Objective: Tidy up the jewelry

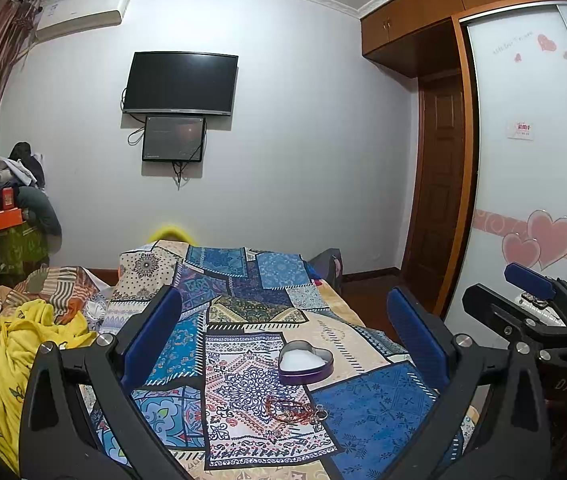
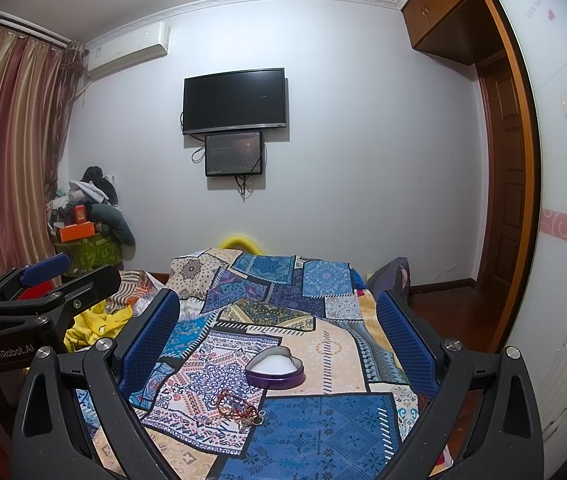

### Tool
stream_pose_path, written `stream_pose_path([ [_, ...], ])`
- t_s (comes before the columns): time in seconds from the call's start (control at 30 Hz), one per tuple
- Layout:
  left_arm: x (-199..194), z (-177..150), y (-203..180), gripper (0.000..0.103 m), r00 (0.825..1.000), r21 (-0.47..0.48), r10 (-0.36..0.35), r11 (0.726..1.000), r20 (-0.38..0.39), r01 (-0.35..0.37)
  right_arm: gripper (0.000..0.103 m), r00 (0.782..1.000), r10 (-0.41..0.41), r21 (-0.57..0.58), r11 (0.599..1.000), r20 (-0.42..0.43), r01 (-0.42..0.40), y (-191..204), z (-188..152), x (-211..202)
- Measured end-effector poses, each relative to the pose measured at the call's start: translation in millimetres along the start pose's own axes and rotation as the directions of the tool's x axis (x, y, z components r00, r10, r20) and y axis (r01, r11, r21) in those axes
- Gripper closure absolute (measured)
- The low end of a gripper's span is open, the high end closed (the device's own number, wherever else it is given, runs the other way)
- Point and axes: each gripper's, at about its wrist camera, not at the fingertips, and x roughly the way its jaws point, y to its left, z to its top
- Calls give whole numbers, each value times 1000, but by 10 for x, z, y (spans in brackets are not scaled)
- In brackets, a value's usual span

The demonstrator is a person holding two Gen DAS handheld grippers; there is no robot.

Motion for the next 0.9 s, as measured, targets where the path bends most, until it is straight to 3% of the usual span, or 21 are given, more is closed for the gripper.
stream_pose_path([
  [0.9,8,-45,-8,0,1000,-1,2,1000,-5,-2,5,1000,0,2,1000,-4,0,2,-10,-1],
])
